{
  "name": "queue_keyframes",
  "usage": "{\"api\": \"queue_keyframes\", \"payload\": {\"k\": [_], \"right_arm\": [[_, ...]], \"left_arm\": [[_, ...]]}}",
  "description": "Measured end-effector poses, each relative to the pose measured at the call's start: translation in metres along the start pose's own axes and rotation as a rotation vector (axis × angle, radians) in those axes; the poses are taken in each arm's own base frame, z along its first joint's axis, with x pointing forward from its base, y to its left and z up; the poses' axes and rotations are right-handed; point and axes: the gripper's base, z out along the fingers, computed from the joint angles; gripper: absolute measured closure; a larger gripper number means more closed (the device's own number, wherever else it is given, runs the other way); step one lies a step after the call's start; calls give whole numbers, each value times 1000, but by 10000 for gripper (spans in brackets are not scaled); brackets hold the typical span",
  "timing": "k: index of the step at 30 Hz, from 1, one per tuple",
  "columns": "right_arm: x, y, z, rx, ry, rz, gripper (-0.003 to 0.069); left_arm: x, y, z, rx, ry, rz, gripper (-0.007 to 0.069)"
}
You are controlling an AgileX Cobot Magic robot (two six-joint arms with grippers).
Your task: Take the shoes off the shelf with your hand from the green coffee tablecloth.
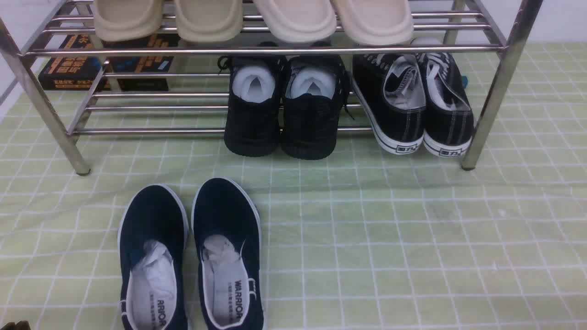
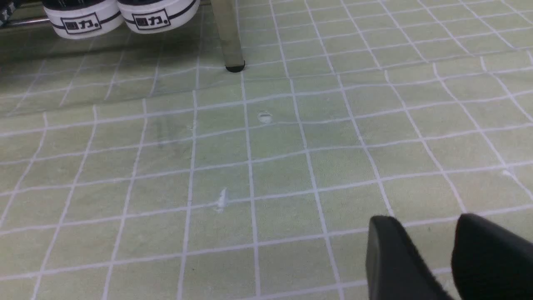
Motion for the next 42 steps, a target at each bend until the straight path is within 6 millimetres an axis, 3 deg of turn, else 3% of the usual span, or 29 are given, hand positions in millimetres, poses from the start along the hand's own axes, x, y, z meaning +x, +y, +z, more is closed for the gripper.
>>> {"api": "queue_keyframes", "payload": {"k": [28,30,35,42], "right_arm": [[0,0,0,-5,-2,20,421],[0,3,0,-37,1,153,421],[0,17,-1,-183,56,715,421],[-1,20,-1,-230,73,880,421]], "left_arm": [[0,0,0,0,0,0,518],[0,0,0,0,0,0,518],[0,0,0,0,0,0,515],[0,0,0,0,0,0,503]]}}
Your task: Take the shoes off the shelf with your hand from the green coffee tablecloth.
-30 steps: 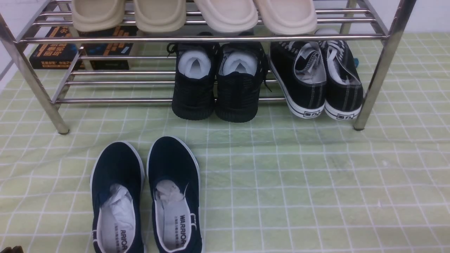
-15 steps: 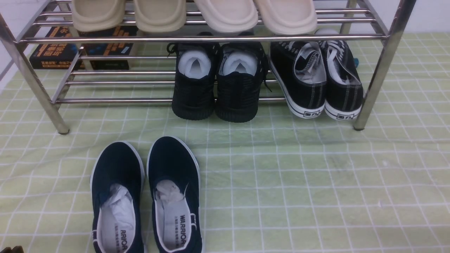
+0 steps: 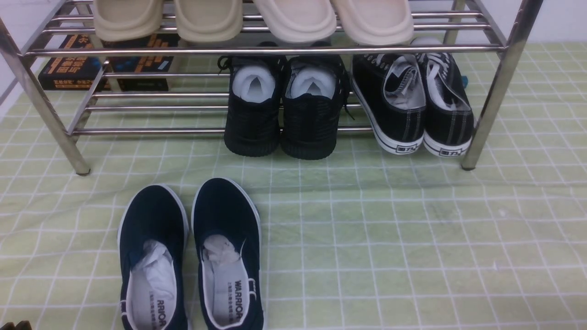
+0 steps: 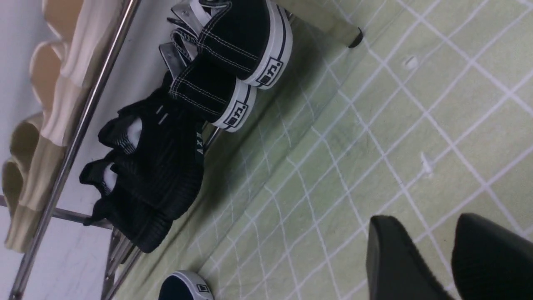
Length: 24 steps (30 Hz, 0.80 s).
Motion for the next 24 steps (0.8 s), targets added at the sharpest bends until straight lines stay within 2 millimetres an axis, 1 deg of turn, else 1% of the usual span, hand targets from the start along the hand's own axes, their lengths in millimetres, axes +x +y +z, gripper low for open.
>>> {"api": "queue_keyframes", "payload": {"k": [6,7,9,11,12,13,14,15,16,17,18,19,20,22,24], "right_arm": [[-4,6,-1,-57,-37,77,421],[-12,17,-5,-99,-92,-13,440],[-23,36,-13,-151,-161,-141,477],[-40,69,-29,-204,-271,-390,568],[-40,69,-29,-198,-271,-408,578],[-50,89,-35,-199,-309,-555,639],[-58,106,-38,-188,-311,-667,666],[-59,109,-38,-184,-312,-684,666],[-65,122,-29,-132,-213,-815,666],[-66,123,-27,-126,-209,-826,666],[-66,125,-15,-77,-83,-887,660],[-66,123,-4,-31,27,-912,659],[-66,119,11,28,154,-921,657],[-65,111,34,115,375,-897,657],[-65,109,51,168,543,-842,656]], "left_arm": [[0,0,0,0,0,0,498],[0,0,0,0,0,0,497],[0,0,0,0,0,0,497],[0,0,0,0,0,0,493],[0,0,0,0,0,0,493],[0,0,0,0,0,0,490],[0,0,0,0,0,0,488],[0,0,0,0,0,0,487],[0,0,0,0,0,0,484],[0,0,0,0,0,0,484],[0,0,0,0,0,0,483],[0,0,0,0,0,0,483],[0,0,0,0,0,0,483],[0,0,0,0,0,0,483],[0,0,0,0,0,0,483]]}}
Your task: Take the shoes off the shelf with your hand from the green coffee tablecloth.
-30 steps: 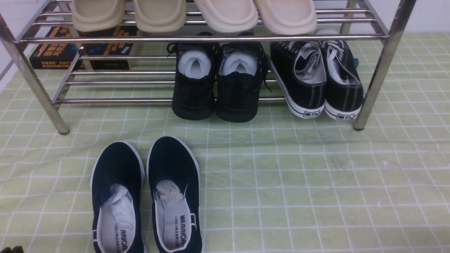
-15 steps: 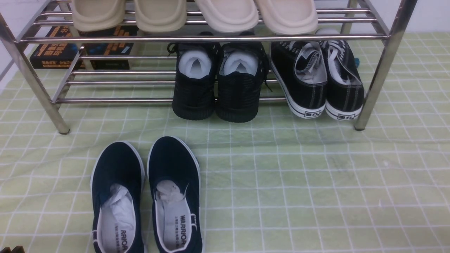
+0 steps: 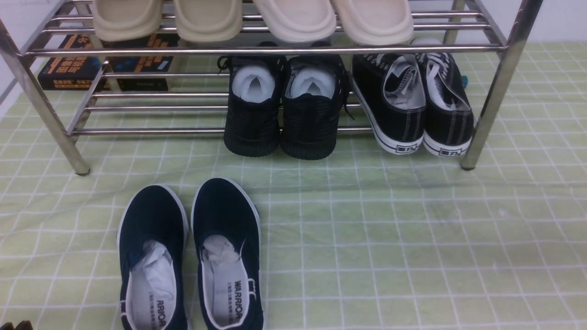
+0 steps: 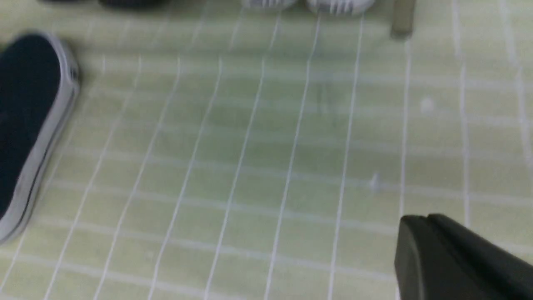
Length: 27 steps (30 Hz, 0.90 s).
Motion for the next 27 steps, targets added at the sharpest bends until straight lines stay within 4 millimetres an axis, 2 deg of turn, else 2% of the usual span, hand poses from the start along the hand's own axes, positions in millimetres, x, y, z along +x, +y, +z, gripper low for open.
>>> {"api": "queue_keyframes", "payload": {"k": [3,6,10,11,12,14,15,18,20,21,22,23,24,27], "right_arm": [[-15,1,16,-59,127,50,654],[-27,7,25,-117,164,45,649],[-58,35,36,-202,181,-76,633],[-59,37,38,-208,189,-84,632],[-71,47,39,-208,186,-123,630],[-86,62,47,-196,200,-163,625],[-88,62,45,-190,192,-165,624],[-116,86,64,-123,198,-266,597],[-124,94,72,-94,197,-289,582],[-136,104,85,-46,191,-302,536],[-137,105,87,-42,189,-312,536],[-145,112,100,-4,188,-318,488],[-148,113,101,6,176,-320,475],[-165,120,128,62,155,-324,364]], "left_arm": [[0,0,0,0,0,0,483],[0,0,0,0,0,0,483],[0,0,0,0,0,0,483],[0,0,0,0,0,0,483],[0,0,0,0,0,0,482],[0,0,0,0,0,0,480],[0,0,0,0,0,0,480],[0,0,0,0,0,0,475],[0,0,0,0,0,0,474],[0,0,0,0,0,0,472],[0,0,0,0,0,0,471],[0,0,0,0,0,0,468],[0,0,0,0,0,0,467],[0,0,0,0,0,1,464]]}}
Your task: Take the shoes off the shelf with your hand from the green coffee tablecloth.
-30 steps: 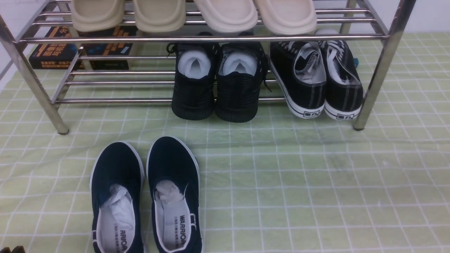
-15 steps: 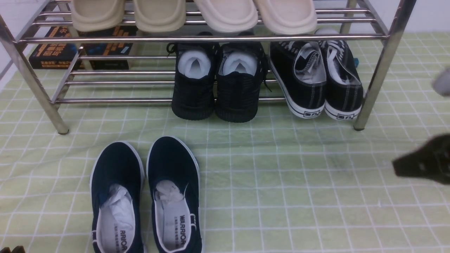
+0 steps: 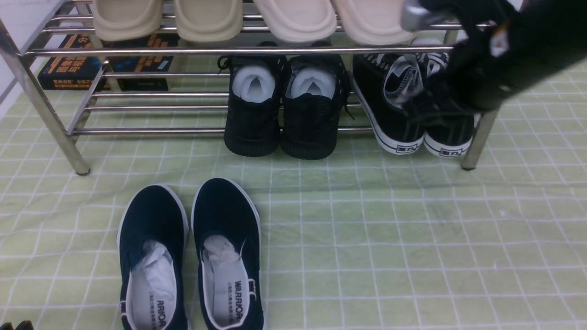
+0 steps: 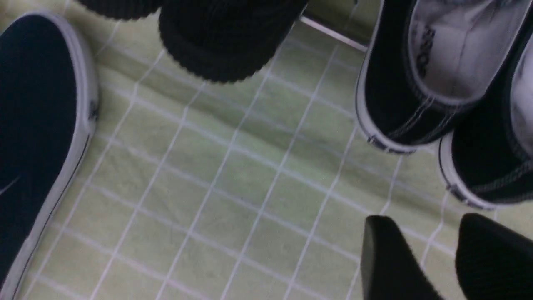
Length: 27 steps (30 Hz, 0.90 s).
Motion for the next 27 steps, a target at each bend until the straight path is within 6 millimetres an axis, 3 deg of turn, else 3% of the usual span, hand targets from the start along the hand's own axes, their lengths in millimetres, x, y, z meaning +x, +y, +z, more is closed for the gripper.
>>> {"api": "queue_keyframes", "payload": {"k": [5,10,20,27], "right_arm": [[-17,3,39,21,15,1,233],[-23,2,68,66,6,-53,192],[-22,0,119,124,-28,-156,197],[-18,-3,136,163,-13,-179,298]], "left_arm": [[0,0,0,-1,0,2,462],[0,0,0,-1,0,3,455],[0,0,0,-1,0,3,445],[0,0,0,-1,0,3,445]]}}
